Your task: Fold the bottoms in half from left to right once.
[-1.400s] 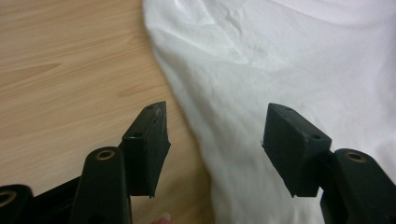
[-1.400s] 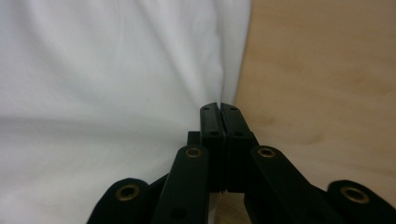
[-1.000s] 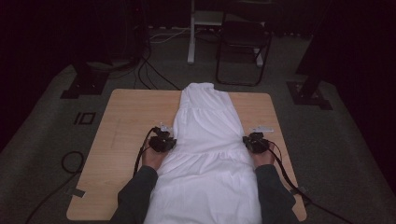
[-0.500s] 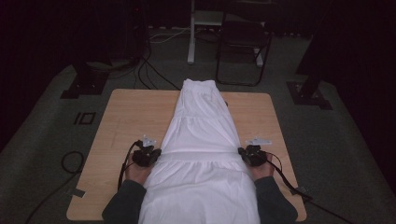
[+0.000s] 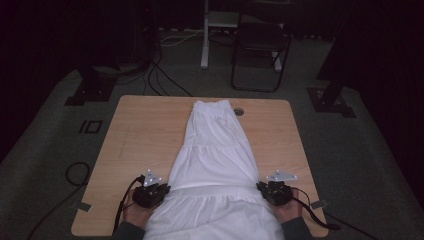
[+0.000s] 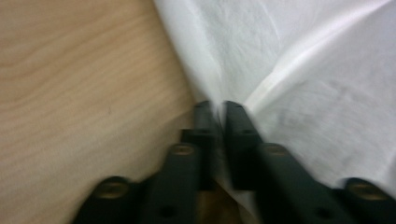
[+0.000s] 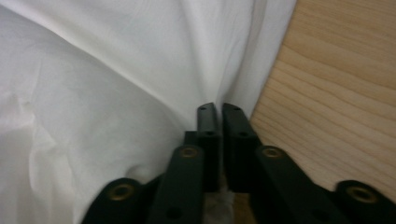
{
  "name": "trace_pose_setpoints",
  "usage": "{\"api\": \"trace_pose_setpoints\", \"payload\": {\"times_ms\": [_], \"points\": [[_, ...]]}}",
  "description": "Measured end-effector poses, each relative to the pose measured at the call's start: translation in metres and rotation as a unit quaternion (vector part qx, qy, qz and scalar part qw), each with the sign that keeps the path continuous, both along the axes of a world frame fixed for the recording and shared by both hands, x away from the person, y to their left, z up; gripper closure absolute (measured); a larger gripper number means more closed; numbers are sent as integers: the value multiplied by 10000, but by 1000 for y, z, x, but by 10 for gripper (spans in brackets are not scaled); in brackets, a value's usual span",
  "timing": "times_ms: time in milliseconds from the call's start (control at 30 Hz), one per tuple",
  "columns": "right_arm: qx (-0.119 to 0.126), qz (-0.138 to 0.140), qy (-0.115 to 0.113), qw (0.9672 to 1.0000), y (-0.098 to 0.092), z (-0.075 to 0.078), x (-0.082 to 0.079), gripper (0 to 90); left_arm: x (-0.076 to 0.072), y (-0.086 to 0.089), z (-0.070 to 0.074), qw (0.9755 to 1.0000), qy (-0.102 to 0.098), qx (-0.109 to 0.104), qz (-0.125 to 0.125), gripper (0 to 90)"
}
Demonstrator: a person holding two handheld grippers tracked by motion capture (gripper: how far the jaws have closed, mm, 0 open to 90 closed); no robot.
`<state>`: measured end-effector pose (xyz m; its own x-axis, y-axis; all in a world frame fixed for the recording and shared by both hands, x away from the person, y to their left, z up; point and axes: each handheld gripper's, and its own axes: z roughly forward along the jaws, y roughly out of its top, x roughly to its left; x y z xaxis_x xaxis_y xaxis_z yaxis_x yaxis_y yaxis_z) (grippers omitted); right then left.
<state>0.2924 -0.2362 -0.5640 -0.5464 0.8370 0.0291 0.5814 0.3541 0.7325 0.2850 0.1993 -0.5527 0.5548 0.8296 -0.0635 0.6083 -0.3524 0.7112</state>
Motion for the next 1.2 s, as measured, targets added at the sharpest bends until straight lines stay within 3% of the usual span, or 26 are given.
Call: {"api": "trace_pose_setpoints", "payload": {"times_ms": [67, 133, 300, 433, 567, 800, 867, 933, 1000, 1033, 1067, 1100, 1167, 1200], "points": [[131, 1, -145, 9998, -4, 4, 4, 631, 8, 2, 6, 9999, -89, -109, 81, 661], [358, 19, -229, 9991, -8, 13, 12, 566, 19, 2, 15, 9995, -248, -189, 91, 619], [647, 168, -504, 9965, -7, 33, 47, 549, 52, -12, 30, 9990, -394, -184, 46, 582], [795, 173, -349, 9961, 3, 31, 82, 550, 70, -31, 27, 9993, -358, -53, -91, 553], [742, 166, -286, 9967, 18, 26, 109, 531, 73, -45, 17, 9990, -330, 114, -281, 515], [653, 247, -267, 9972, 32, 25, 132, 501, 72, -51, 11, 9991, -271, 103, -324, 503], [770, 260, -175, 9965, 34, 23, 137, 502, 72, -52, 11, 9990, -264, 117, -342, 500], [716, 301, -94, 9969, 37, 18, 142, 531, 72, -52, 9, 9990, -245, 127, -343, 497], [606, 354, 57, 9975, 41, 15, 145, 725, 71, -52, 8, 9991, -215, 93, -340, 494], [365, 400, 77, 9985, 44, 15, 147, 851, 71, -52, 7, 9992, -210, 96, -341, 494], [179, 347, -19, 9992, 45, 17, 147, 887, 70, -53, 6, 9991, -198, 103, -350, 492], [70, 165, -290, 9994, 44, 23, 146, 894, 70, -53, 6, 9991, -193, 101, -355, 491], [284, -206, -677, 9971, 36, 38, 146, 895, 69, -53, 2, 9992, -136, 109, -365, 489], [284, -206, -677, 9971, 36, 38, 146, 895, 69, -53, 2, 9992, -136, 109, -365, 488]]}}
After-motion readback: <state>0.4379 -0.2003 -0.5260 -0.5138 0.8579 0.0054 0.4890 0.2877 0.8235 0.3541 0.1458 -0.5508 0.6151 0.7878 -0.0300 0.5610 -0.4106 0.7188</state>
